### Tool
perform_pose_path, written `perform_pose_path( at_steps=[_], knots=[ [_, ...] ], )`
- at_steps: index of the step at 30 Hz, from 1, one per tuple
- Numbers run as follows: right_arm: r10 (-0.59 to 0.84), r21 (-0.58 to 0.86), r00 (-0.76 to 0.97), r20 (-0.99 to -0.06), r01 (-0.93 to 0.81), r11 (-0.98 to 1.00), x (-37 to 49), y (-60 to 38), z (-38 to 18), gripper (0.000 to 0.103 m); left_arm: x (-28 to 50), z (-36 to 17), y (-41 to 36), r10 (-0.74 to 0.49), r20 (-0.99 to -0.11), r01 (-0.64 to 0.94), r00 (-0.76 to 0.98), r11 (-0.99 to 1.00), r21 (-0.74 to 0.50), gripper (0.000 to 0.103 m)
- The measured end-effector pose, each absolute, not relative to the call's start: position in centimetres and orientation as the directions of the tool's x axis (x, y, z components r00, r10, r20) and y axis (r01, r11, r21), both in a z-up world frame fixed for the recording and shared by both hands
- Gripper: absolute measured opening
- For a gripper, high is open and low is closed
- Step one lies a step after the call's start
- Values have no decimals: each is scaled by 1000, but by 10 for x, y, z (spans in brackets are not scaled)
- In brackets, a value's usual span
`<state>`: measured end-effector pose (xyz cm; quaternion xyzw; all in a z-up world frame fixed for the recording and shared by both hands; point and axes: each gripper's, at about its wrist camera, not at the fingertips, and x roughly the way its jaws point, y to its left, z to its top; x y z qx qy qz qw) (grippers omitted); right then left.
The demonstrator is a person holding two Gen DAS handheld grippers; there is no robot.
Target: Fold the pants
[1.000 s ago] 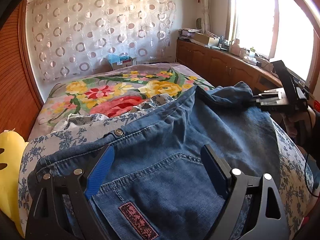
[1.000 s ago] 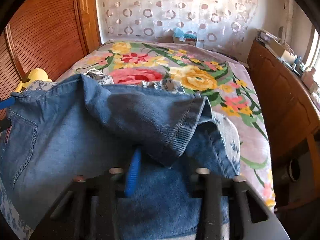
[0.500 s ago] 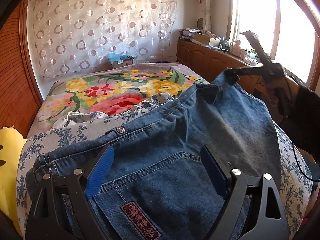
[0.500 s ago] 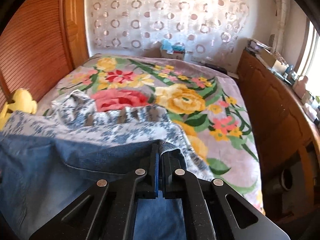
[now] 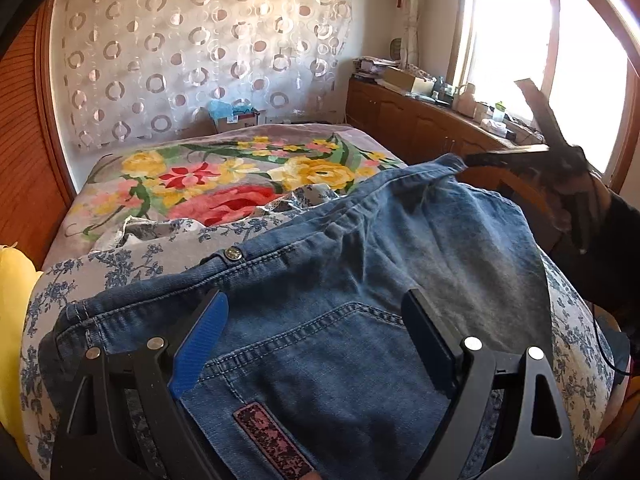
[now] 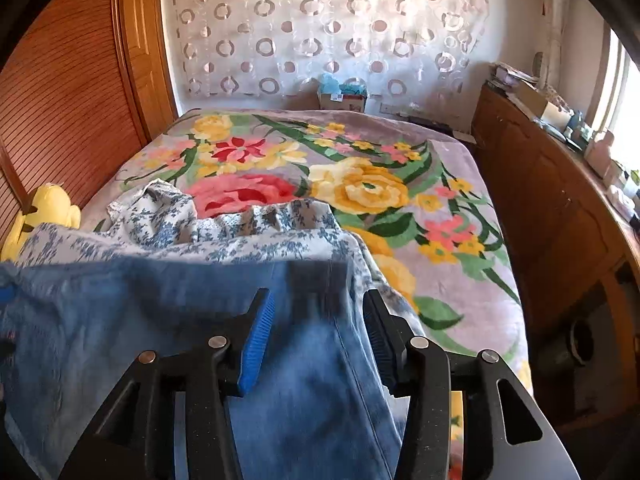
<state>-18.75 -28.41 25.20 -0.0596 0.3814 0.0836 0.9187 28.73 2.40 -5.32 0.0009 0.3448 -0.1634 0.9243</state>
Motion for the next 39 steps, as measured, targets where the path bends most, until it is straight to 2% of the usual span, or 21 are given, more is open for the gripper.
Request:
perform_pose_path(
  at_steps=[9, 19, 21, 22, 23, 26, 29, 34, 36, 37, 38, 39],
  knots=[
    [46, -14, 670, -741, -84, 996, -256, -331, 235, 48, 280, -54, 15, -290, -636, 320, 715, 945, -72, 89],
    [108, 103, 623, -775, -43, 994, -251, -350, 216, 48, 272, -49, 15, -280, -608, 323, 743, 946, -42, 89],
    [117, 110, 640, -759, -50, 993, -251, -350, 222, 38, 272, -50, 16, -278, -611, 320, 741, 946, -42, 89],
    [112, 101, 652, -750, -54, 993, -253, -348, 225, 18, 273, -51, 16, -277, -612, 320, 741, 947, -41, 89],
    [107, 88, 661, -743, -62, 994, -255, -345, 227, 8, 272, -51, 16, -276, -613, 319, 741, 947, -40, 89],
    [88, 62, 712, -696, -63, 996, -269, -348, 243, 5, 272, -51, 16, -275, -614, 319, 740, 947, -40, 89],
    [57, 41, 731, -680, -40, 998, -284, -355, 248, 5, 272, -51, 16, -276, -612, 318, 741, 947, -41, 89],
    [2, -13, 655, -755, -17, 1000, -287, -361, 218, 5, 273, -52, 18, -273, -610, 316, 744, 948, -39, 89],
    [-8, -24, 657, -754, -16, 1000, -285, -361, 218, 13, 273, -52, 18, -265, -616, 311, 742, 950, -33, 89],
    [-19, -33, 662, -749, -9, 999, -284, -360, 221, 22, 273, -51, 20, -257, -619, 306, 742, 952, -27, 89],
    [-14, -30, 667, -745, -12, 999, -282, -361, 223, 35, 273, -50, 21, -247, -621, 299, 744, 954, -21, 89],
    [8, -14, 671, -741, -28, 1000, -276, -356, 225, 40, 272, -47, 24, -233, -621, 289, 748, 957, -11, 89]
  ],
)
